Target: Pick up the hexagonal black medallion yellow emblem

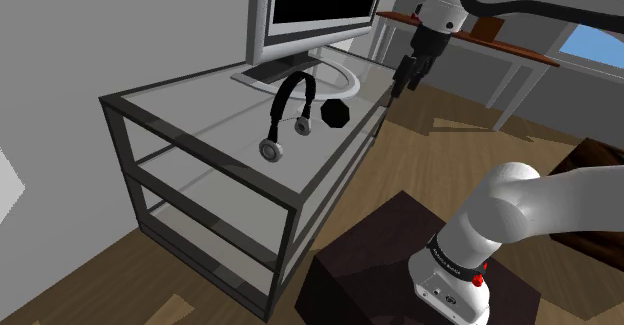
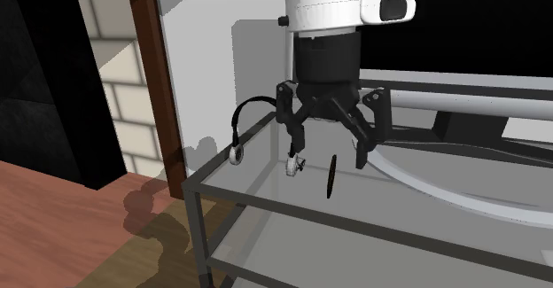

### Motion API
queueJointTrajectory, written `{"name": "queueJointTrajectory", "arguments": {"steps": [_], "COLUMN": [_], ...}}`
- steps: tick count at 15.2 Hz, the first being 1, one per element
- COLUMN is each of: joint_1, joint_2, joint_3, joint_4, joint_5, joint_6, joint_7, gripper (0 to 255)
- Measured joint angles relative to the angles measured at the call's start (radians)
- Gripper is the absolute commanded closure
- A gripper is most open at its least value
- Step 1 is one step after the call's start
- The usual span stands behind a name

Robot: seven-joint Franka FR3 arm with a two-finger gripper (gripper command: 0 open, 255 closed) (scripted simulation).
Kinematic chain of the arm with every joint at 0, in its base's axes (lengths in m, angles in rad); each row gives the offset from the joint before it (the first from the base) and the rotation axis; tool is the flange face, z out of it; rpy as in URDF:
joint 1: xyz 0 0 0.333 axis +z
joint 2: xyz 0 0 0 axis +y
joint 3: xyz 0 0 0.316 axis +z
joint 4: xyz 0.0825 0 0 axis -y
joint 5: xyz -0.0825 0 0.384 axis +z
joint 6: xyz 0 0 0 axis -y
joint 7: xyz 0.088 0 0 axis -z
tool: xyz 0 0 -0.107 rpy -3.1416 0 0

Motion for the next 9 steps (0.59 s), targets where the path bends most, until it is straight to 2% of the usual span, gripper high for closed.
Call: {"name": "queueJointTrajectory", "arguments": {"steps": [1, 4, 9], "joint_1": [0.0, 0.019, 0.058], "joint_2": [0.0, 0.102, 0.341], "joint_3": [0.0, -0.002, -0.004], "joint_4": [0.0, 0.034, 0.141], "joint_5": [0.0, 0.003, 0.01], "joint_6": [0.0, 0.025, 0.057], "joint_7": [0.0, -0.033, -0.116], "gripper": [0, 0, 0]}}
